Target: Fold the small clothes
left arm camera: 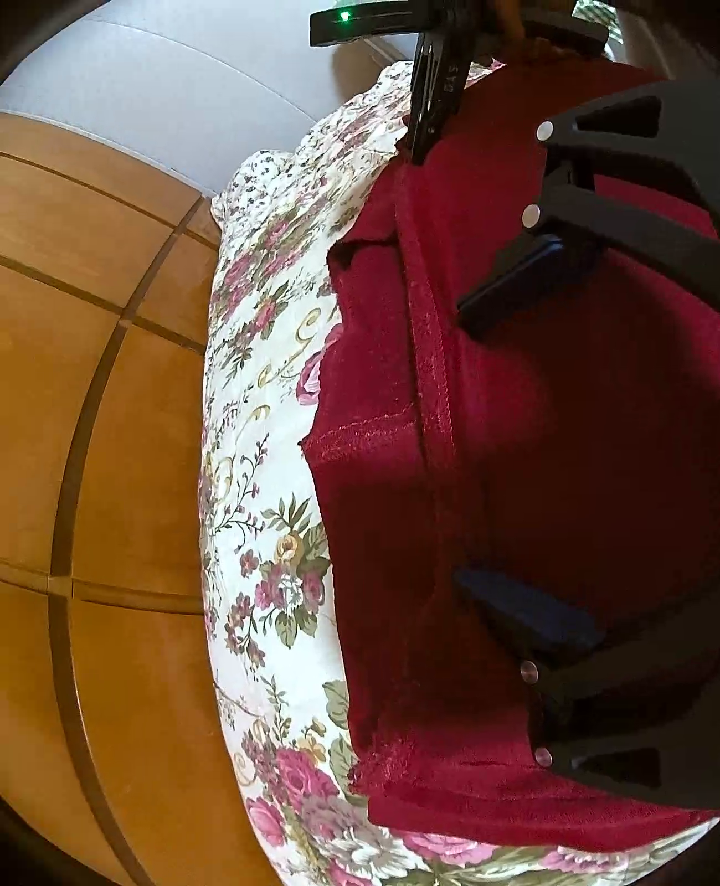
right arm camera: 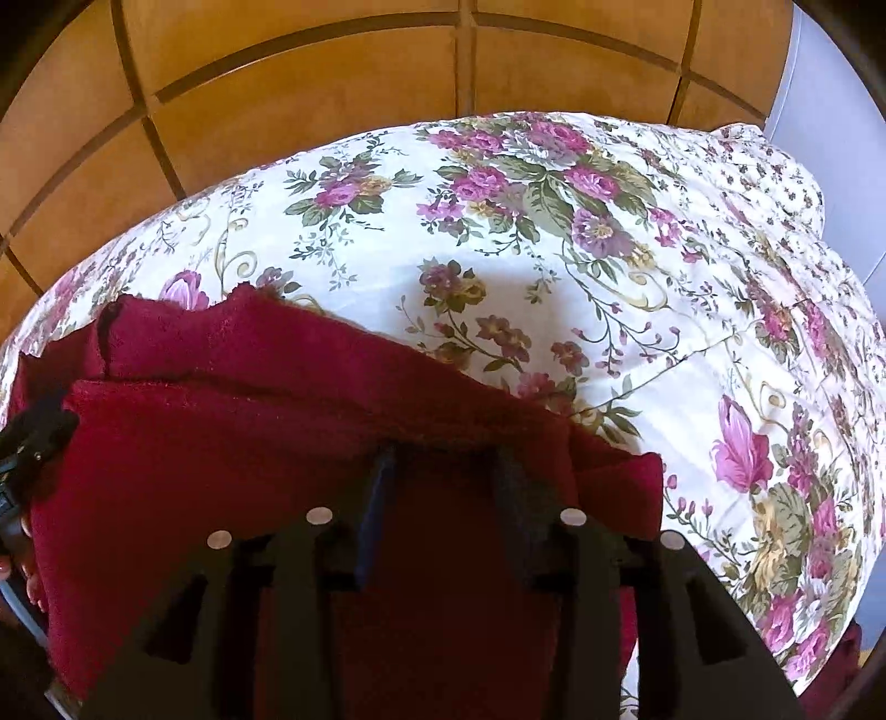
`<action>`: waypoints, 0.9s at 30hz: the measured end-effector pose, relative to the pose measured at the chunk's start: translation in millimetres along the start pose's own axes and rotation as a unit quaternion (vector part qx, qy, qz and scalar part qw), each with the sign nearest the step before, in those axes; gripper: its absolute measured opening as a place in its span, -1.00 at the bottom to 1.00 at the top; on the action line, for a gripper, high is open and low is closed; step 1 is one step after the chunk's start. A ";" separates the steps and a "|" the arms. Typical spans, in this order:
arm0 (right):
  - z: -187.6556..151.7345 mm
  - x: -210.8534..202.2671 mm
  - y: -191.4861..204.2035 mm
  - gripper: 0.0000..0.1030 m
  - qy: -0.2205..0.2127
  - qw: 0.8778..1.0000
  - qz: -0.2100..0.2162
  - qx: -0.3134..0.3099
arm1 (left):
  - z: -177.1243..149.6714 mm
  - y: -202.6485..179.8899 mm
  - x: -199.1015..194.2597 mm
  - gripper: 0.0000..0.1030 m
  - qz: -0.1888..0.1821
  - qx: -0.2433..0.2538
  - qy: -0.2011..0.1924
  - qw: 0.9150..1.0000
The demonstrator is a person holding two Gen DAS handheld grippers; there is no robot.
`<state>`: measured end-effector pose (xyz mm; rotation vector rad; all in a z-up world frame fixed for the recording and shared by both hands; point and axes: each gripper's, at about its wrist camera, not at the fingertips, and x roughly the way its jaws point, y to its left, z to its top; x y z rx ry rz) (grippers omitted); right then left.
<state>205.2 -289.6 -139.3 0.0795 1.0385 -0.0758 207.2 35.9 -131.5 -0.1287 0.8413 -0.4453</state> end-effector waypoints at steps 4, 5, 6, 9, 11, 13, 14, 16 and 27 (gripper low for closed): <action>2.0 -13.9 -4.4 0.19 -0.006 0.998 0.034 0.043 | -0.3 -7.8 -16.1 0.76 0.018 0.001 -0.008 1.000; 2.3 -20.7 -3.3 0.28 -0.011 0.998 0.037 0.051 | -2.4 -5.9 -22.9 0.77 0.028 -0.002 -0.012 1.000; 2.9 -29.7 -1.1 0.33 -0.016 0.998 0.040 0.055 | -4.3 -3.6 -27.6 0.77 0.035 -0.004 -0.014 0.999; 3.5 -53.3 6.6 0.40 -0.026 0.997 0.046 0.063 | -12.0 11.7 -47.5 0.77 0.061 -0.025 -0.027 0.997; 2.4 -70.3 12.8 0.44 -0.032 0.995 0.052 0.076 | -17.3 23.0 -60.1 0.77 0.068 -0.045 -0.036 0.996; -0.5 -86.1 21.9 0.50 -0.040 0.993 0.065 0.086 | -22.7 34.0 -73.1 0.77 0.068 -0.060 -0.046 0.995; -3.6 -94.7 28.9 0.52 -0.046 0.993 0.070 0.089 | -24.8 36.8 -77.0 0.77 0.075 -0.062 -0.048 0.994; -11.5 -108.4 45.3 0.54 -0.055 0.992 0.079 0.083 | -27.9 43.0 -84.5 0.77 0.100 -0.068 -0.048 0.991; -81.0 -114.2 113.5 0.80 -0.107 0.990 0.063 0.067 | -51.7 78.8 -97.1 0.77 0.088 -0.148 -0.018 0.985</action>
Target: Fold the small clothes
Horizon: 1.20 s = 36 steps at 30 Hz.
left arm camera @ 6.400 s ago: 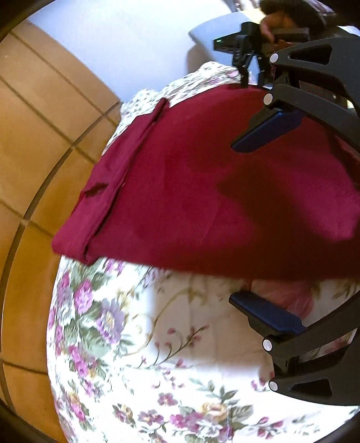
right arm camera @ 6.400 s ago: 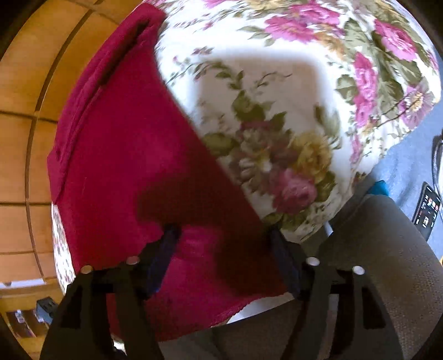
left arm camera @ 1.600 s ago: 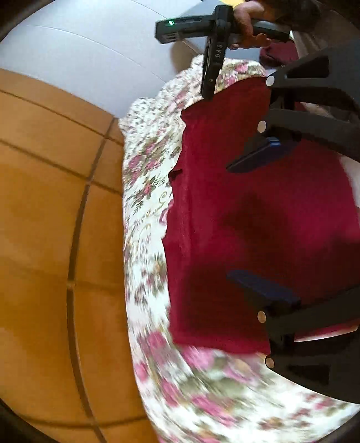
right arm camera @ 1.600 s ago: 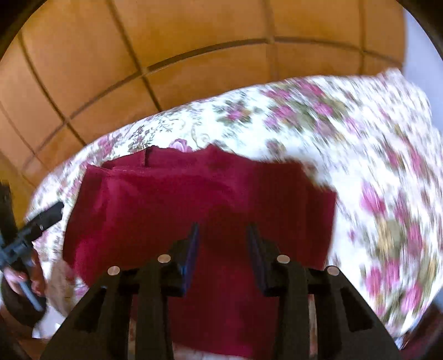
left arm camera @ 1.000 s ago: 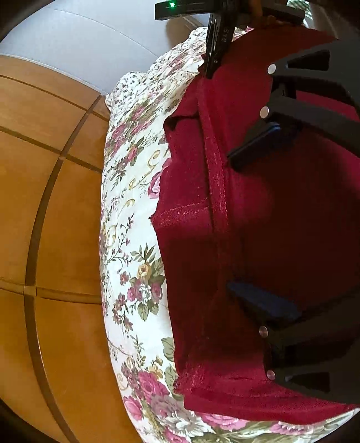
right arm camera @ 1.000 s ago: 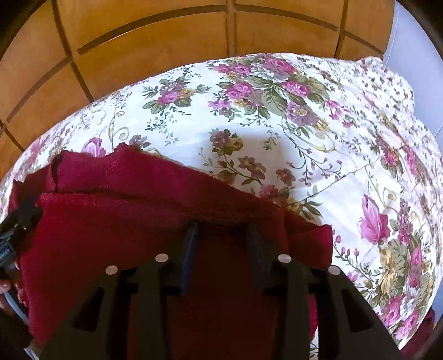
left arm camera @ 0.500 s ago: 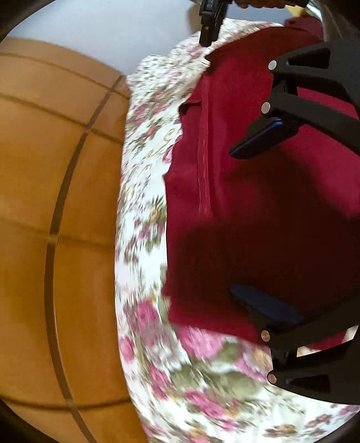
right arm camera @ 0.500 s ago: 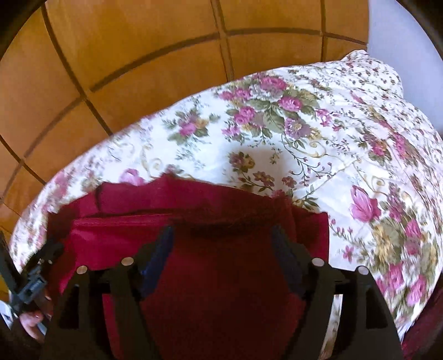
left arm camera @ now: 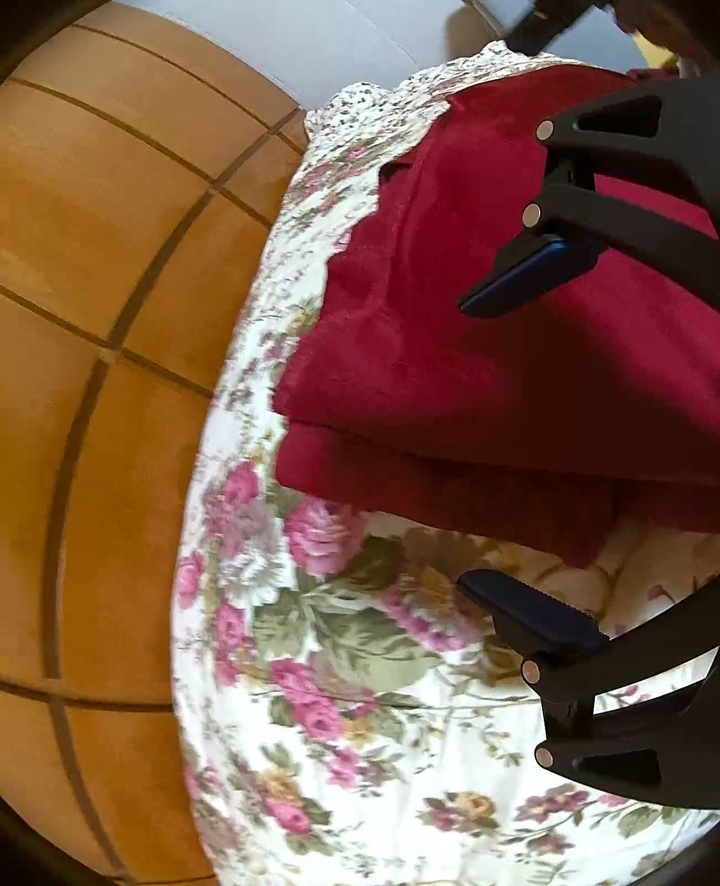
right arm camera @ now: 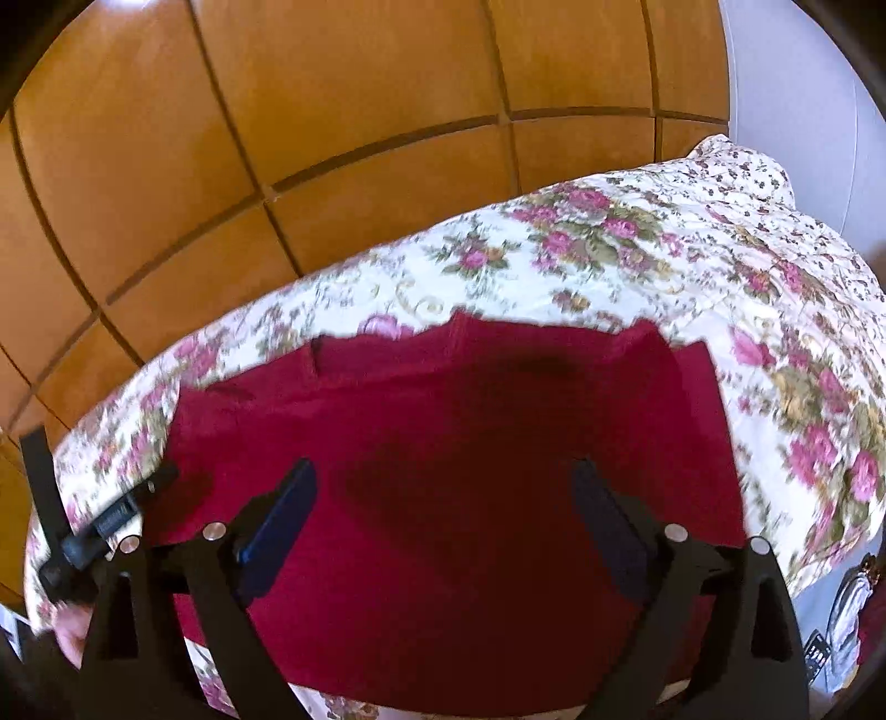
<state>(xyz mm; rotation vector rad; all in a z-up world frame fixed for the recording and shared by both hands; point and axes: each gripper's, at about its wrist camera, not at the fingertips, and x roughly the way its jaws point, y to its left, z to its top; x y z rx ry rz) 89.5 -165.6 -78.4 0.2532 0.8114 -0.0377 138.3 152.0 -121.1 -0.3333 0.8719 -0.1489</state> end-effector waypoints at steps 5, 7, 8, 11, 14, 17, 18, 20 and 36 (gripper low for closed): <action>-22.8 3.5 -11.1 0.82 0.021 1.000 -0.004 0.003 | -11.5 0.8 2.1 0.77 -0.010 0.016 0.022 1.000; -24.1 2.7 -23.6 0.82 0.025 0.999 -0.013 0.020 | -14.9 1.5 1.9 0.77 -0.019 0.019 0.029 0.999; -23.5 0.7 -30.4 0.82 0.022 0.999 -0.017 0.031 | -16.0 2.4 0.9 0.77 -0.023 0.019 0.030 0.999; -23.3 -4.6 -44.9 0.84 0.014 0.998 -0.039 0.046 | -16.7 7.6 0.0 0.77 -0.037 0.007 0.034 0.999; -25.6 -1.8 -48.5 0.84 0.023 0.997 -0.049 0.046 | -16.2 13.6 1.9 0.77 -0.052 -0.010 0.045 0.998; -28.6 0.5 -46.9 0.84 0.028 0.997 -0.051 0.041 | -15.3 12.1 0.3 0.77 -0.067 -0.016 0.045 0.997; -29.0 1.3 -45.1 0.84 0.030 0.997 -0.054 0.035 | -14.4 11.2 0.2 0.77 -0.070 -0.017 0.045 0.996; -29.7 2.3 -43.0 0.85 0.030 0.998 -0.057 0.028 | -12.4 8.3 0.7 0.77 -0.071 -0.017 0.046 0.996; -31.7 5.2 -41.0 0.87 0.034 0.998 -0.058 0.019 | -23.3 11.7 6.7 0.79 -0.074 0.000 0.059 0.996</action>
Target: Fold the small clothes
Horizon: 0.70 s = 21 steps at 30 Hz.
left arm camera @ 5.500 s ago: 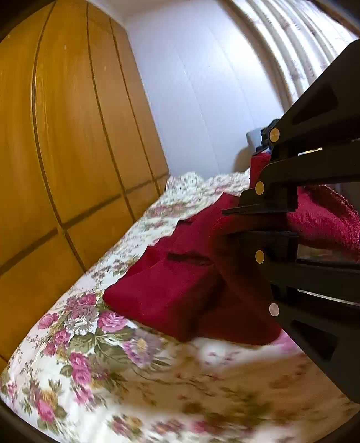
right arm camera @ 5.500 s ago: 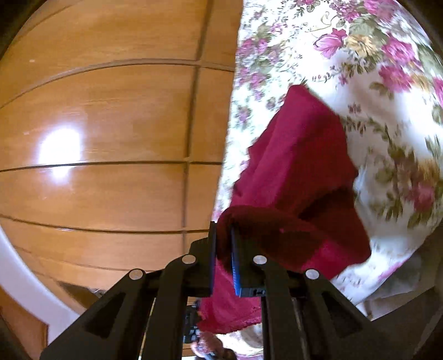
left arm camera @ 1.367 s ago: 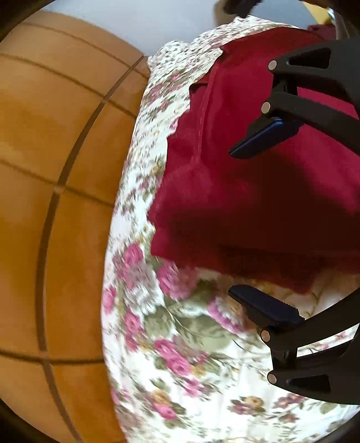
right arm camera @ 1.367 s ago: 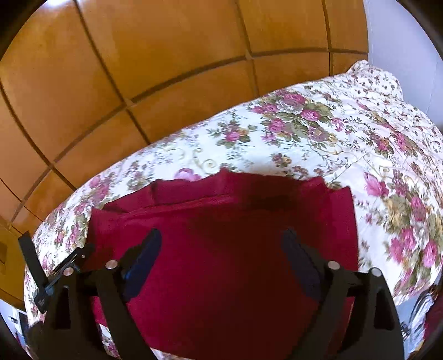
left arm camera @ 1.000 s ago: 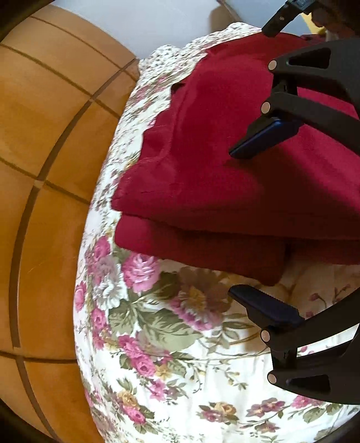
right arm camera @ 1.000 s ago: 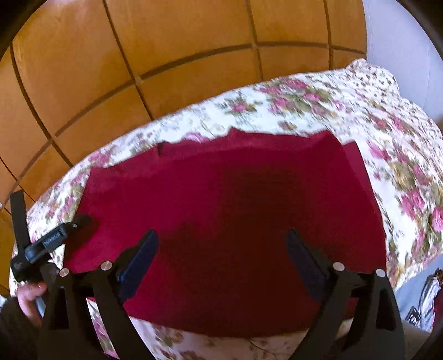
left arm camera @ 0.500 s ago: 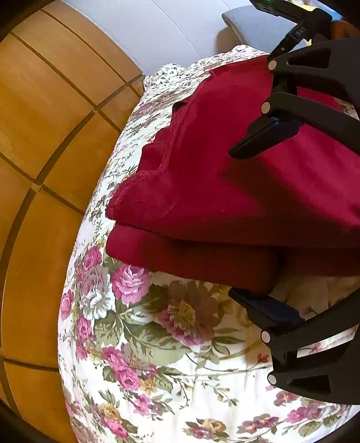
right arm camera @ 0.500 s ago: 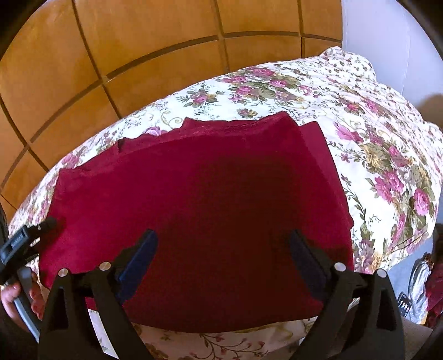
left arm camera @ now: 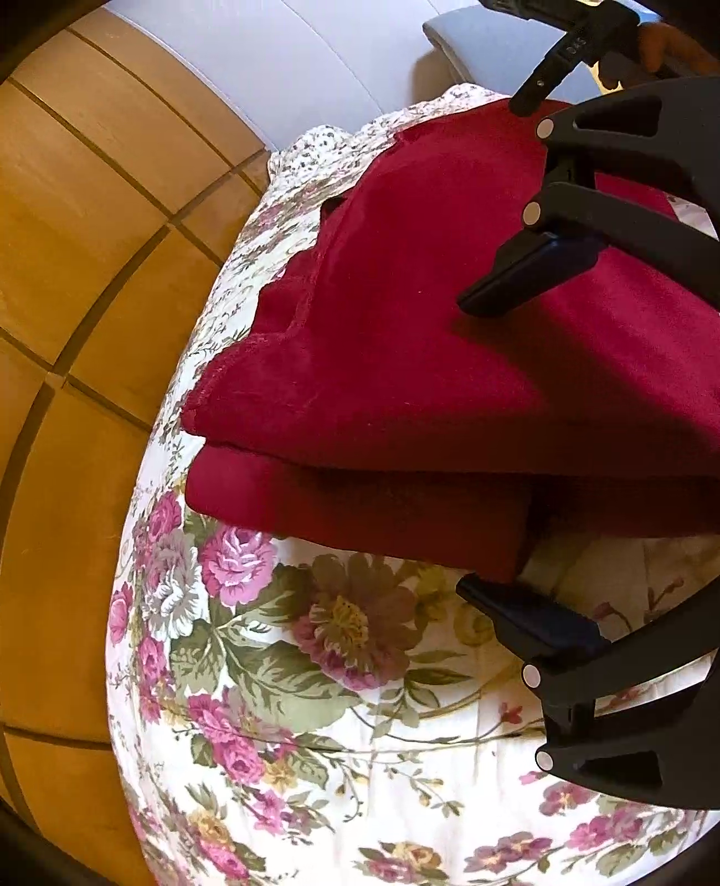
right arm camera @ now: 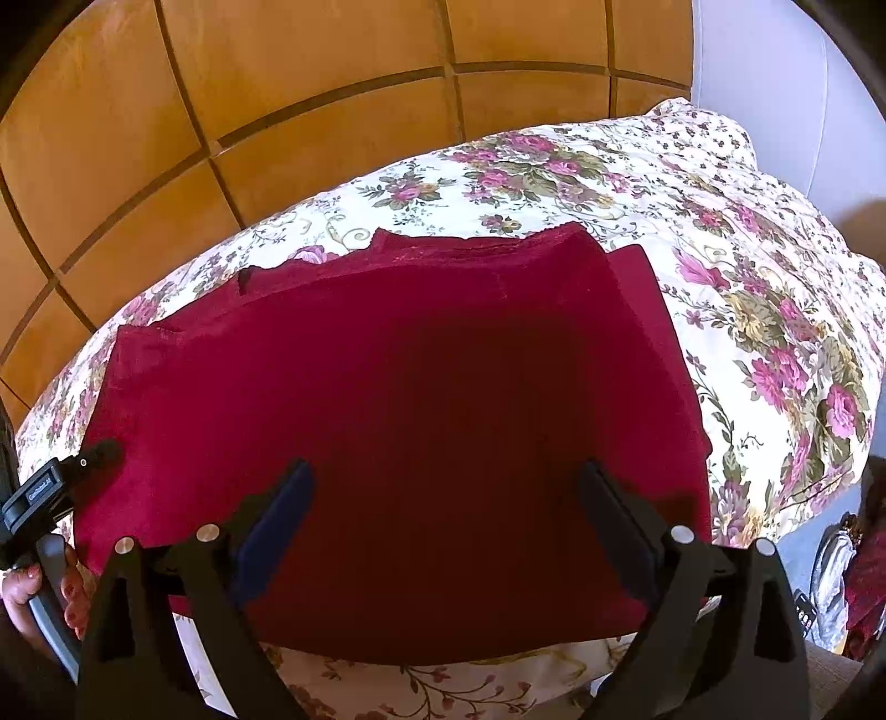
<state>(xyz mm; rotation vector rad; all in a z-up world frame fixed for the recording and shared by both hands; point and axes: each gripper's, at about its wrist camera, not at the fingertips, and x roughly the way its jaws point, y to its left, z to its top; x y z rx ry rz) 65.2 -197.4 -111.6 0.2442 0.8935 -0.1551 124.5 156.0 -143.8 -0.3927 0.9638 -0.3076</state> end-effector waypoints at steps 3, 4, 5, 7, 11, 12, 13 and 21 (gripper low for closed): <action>-0.4 -0.4 1.2 0.87 0.000 1.000 0.000 0.000 | -3.4 0.7 -2.0 0.79 -0.006 0.000 0.004 1.000; -0.2 -0.3 1.5 0.87 0.000 1.000 0.000 0.000 | -4.9 0.6 -3.4 0.79 -0.009 -0.001 0.006 1.000; -0.1 -0.1 1.5 0.88 0.001 1.000 -0.001 -0.002 | -6.6 1.0 -5.4 0.79 -0.012 -0.003 0.007 1.000; -0.3 0.1 2.4 0.88 0.002 1.000 -0.004 -0.003 | -11.4 0.0 -9.0 0.79 -0.031 -0.011 0.005 0.999; -1.0 1.0 4.5 0.89 0.003 1.000 -0.004 -0.006 | -16.3 1.1 -11.0 0.79 -0.039 -0.019 -0.003 0.999; -1.6 0.9 5.2 0.90 0.002 1.000 -0.004 -0.009 | -15.6 1.3 -10.4 0.77 -0.041 -0.021 -0.003 0.999; -1.7 1.2 5.8 0.90 0.002 1.000 -0.004 -0.011 | -14.3 1.1 -9.3 0.72 -0.040 -0.023 -0.001 0.999; -1.9 2.3 6.4 0.91 0.004 1.000 -0.004 -0.016 | -10.3 -3.1 0.5 0.06 -0.039 -0.029 0.001 0.999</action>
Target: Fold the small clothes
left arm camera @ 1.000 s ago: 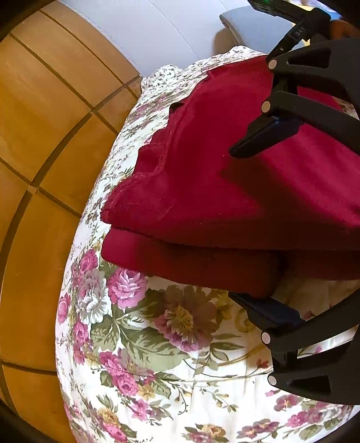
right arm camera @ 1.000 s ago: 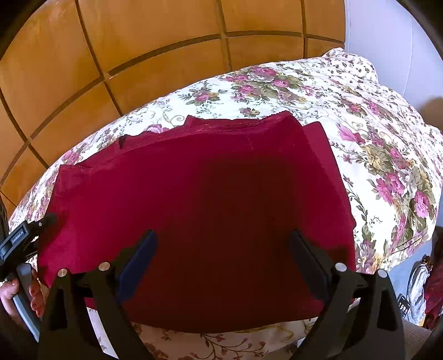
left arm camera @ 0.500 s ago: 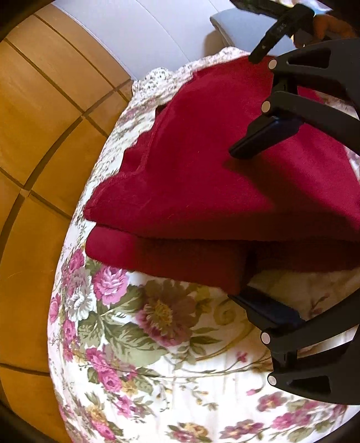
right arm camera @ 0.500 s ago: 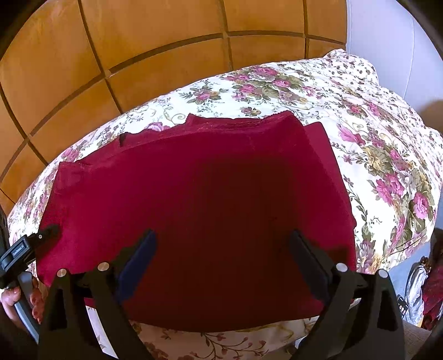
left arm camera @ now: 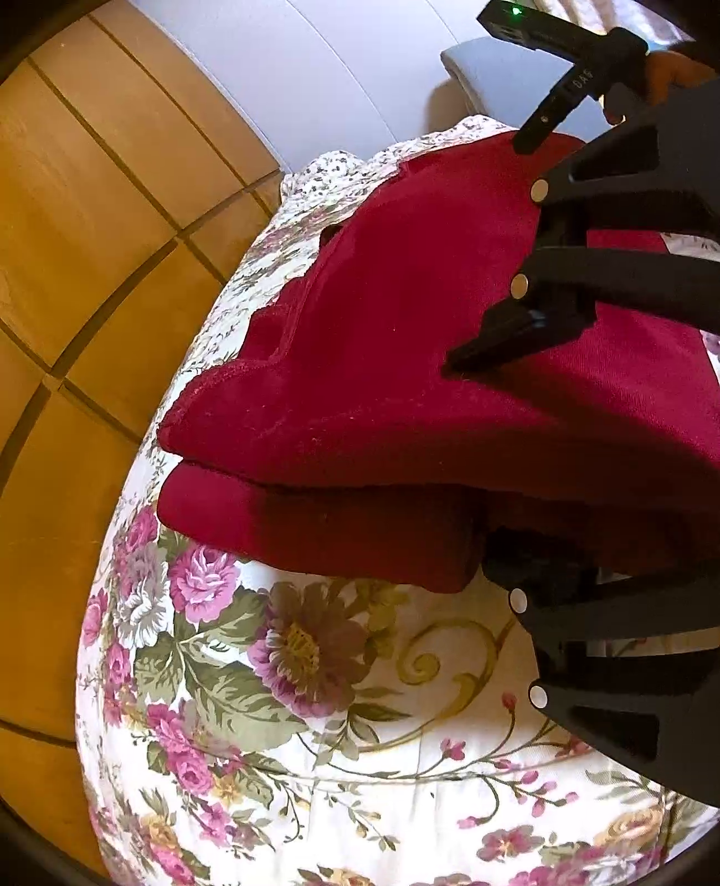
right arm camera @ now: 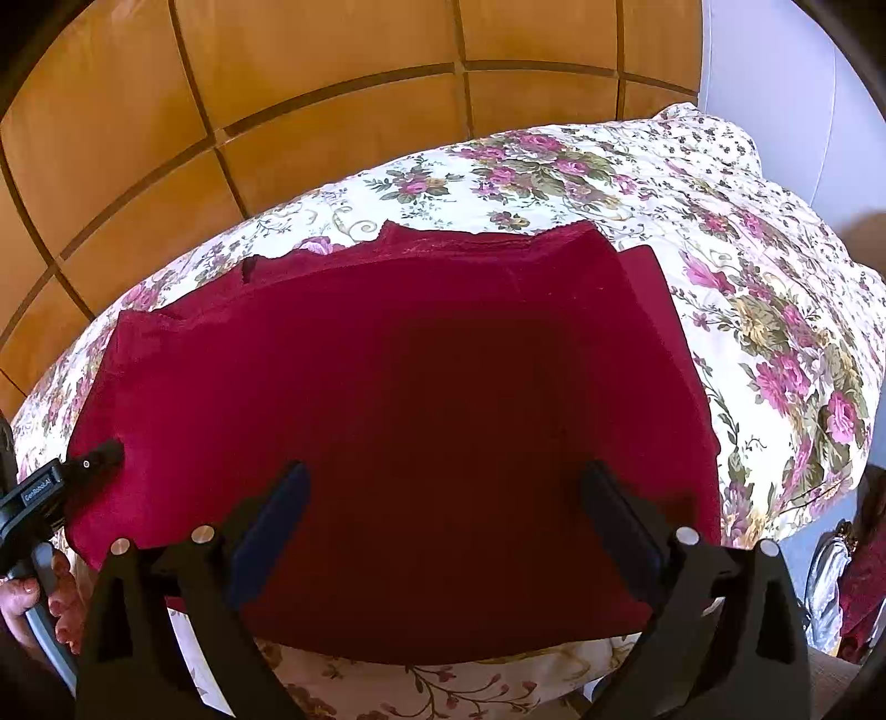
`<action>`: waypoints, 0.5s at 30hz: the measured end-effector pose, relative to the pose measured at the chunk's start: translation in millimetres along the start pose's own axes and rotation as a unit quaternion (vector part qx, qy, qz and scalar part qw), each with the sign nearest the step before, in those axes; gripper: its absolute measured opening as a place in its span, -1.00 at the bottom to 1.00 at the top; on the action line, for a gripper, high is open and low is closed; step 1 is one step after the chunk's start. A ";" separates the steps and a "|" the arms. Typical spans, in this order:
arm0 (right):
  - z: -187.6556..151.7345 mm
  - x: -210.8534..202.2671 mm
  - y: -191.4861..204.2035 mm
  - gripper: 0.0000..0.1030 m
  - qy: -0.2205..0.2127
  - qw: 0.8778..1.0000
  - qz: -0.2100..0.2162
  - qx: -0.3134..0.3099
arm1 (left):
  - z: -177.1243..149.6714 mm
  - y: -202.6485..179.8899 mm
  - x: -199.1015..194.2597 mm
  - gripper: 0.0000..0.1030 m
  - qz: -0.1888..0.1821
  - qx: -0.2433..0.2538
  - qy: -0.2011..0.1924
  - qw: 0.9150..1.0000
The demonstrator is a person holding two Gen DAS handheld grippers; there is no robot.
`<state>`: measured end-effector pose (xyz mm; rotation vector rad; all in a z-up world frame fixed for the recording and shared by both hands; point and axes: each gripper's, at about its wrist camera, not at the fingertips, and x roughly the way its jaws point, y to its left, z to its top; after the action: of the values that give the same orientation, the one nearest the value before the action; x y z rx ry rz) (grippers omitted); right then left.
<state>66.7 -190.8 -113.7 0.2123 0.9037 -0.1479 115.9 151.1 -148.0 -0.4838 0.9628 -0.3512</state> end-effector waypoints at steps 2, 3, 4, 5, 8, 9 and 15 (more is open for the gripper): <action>0.0 -0.1 0.1 0.91 0.000 1.000 0.002 0.000 | -0.5 0.9 -0.3 0.19 -0.003 0.000 -0.005 1.000; 0.0 -0.2 0.2 0.91 0.001 1.000 0.003 0.000 | -0.9 1.5 -0.3 0.35 -0.010 -0.002 -0.006 1.000; -0.1 -0.6 0.6 0.91 0.000 1.000 0.004 -0.001 | -1.5 1.5 -0.5 0.40 -0.020 -0.003 -0.007 1.000; -0.1 -0.8 1.0 0.91 0.000 1.000 0.004 -0.003 | -2.4 1.0 -1.3 0.46 -0.022 0.000 -0.008 1.000; -0.5 -1.4 2.0 0.91 -0.002 1.000 0.004 -0.007 | -1.4 -5.2 3.1 0.46 -0.011 0.008 -0.008 1.000; -0.8 -1.1 2.0 0.91 -0.002 1.000 0.005 -0.007 | -1.2 -6.8 3.7 0.19 -0.002 0.010 -0.011 1.000; -4.7 9.1 8.2 0.95 0.003 0.999 -0.015 -0.031 | -0.7 -17.1 -1.2 -0.58 0.005 0.035 -0.028 0.999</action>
<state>70.4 -182.1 -122.7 0.1426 0.9171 -0.1467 113.5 137.2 -138.4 -0.4228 0.8958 -0.3593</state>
